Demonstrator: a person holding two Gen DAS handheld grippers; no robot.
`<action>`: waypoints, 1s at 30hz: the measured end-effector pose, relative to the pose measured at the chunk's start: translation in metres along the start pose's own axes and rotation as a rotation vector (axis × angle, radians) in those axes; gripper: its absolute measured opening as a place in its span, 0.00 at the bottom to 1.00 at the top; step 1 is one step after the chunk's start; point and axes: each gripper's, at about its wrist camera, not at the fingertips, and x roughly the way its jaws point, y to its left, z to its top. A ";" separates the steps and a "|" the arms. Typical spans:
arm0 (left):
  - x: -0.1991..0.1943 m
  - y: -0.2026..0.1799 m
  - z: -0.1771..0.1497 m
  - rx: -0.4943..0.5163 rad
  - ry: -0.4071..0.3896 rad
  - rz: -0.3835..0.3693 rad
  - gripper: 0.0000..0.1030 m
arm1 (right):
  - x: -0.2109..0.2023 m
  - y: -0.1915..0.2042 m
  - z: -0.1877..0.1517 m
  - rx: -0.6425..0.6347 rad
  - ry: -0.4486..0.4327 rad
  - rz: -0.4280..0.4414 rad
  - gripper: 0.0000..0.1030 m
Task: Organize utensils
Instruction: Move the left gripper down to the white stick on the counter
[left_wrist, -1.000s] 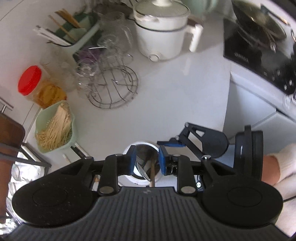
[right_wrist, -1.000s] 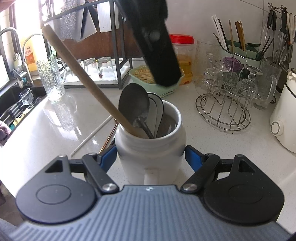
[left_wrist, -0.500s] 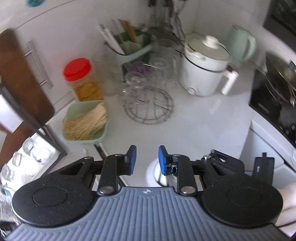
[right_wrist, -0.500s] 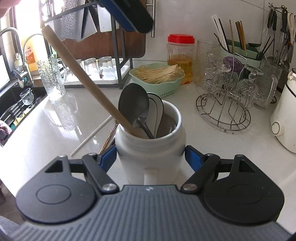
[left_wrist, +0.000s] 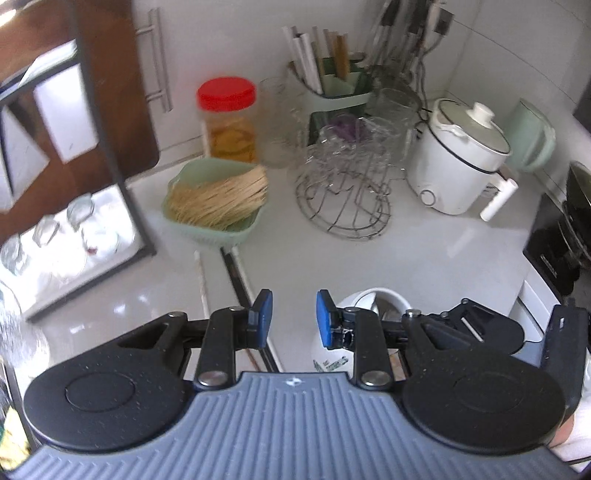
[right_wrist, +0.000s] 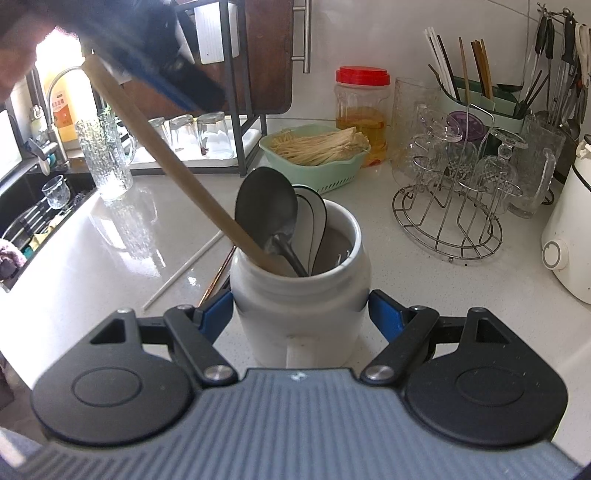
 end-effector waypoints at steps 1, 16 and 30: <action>0.000 0.002 -0.004 -0.021 -0.002 0.004 0.29 | 0.000 -0.001 -0.001 0.004 -0.004 0.007 0.80; 0.019 0.021 -0.096 -0.322 -0.004 0.035 0.29 | -0.009 -0.009 -0.002 0.028 -0.057 0.041 0.77; 0.075 0.070 -0.094 -0.383 -0.004 0.101 0.29 | -0.005 0.000 0.003 -0.048 0.002 0.008 0.78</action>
